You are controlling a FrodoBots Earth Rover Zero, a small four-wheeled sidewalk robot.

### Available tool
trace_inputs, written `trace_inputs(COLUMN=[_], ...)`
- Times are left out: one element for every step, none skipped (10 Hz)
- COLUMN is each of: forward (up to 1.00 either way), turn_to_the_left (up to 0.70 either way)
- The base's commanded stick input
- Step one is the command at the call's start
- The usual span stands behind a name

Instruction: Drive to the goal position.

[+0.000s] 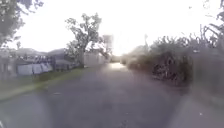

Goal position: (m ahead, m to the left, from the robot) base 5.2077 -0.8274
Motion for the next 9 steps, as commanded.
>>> trace_inputs(forward=[1.00, 1.00, 1.00, 1.00, 1.00, 1.00, 1.00, 1.00, 1.00], turn_to_the_left=[-0.40, -0.27, -0.14, 0.00, 0.00, 0.00, 0.00, 0.00, 0.00])
